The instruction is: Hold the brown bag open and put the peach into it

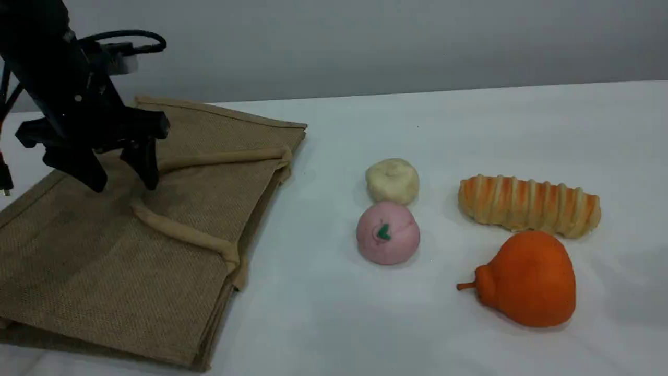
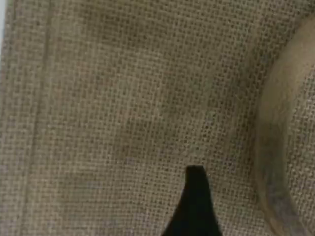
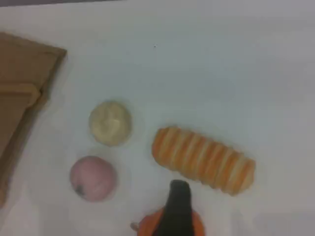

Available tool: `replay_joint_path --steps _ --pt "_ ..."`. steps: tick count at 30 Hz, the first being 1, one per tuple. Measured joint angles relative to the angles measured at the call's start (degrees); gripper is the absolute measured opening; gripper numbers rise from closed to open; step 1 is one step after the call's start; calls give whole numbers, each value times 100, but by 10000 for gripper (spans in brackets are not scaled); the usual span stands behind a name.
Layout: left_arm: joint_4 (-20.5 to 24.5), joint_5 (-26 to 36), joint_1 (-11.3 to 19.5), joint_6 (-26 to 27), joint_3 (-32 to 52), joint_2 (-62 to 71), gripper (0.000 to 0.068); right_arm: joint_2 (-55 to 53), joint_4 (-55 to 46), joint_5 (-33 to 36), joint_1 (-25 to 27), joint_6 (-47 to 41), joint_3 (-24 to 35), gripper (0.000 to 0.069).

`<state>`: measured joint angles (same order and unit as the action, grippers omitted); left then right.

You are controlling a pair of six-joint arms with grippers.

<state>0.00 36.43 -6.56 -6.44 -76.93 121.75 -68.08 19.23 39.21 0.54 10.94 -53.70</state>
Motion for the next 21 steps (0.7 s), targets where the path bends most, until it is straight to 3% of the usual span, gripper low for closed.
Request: replay_joint_path --steps 12,16,21 --pt "0 -149 0 0 0 315 512 0 -5 28 0 11 0 589" --pt "0 -195 0 0 0 318 395 0 -5 28 0 11 0 589" --pt "0 -276 0 155 0 318 143 0 -5 28 0 11 0 589"
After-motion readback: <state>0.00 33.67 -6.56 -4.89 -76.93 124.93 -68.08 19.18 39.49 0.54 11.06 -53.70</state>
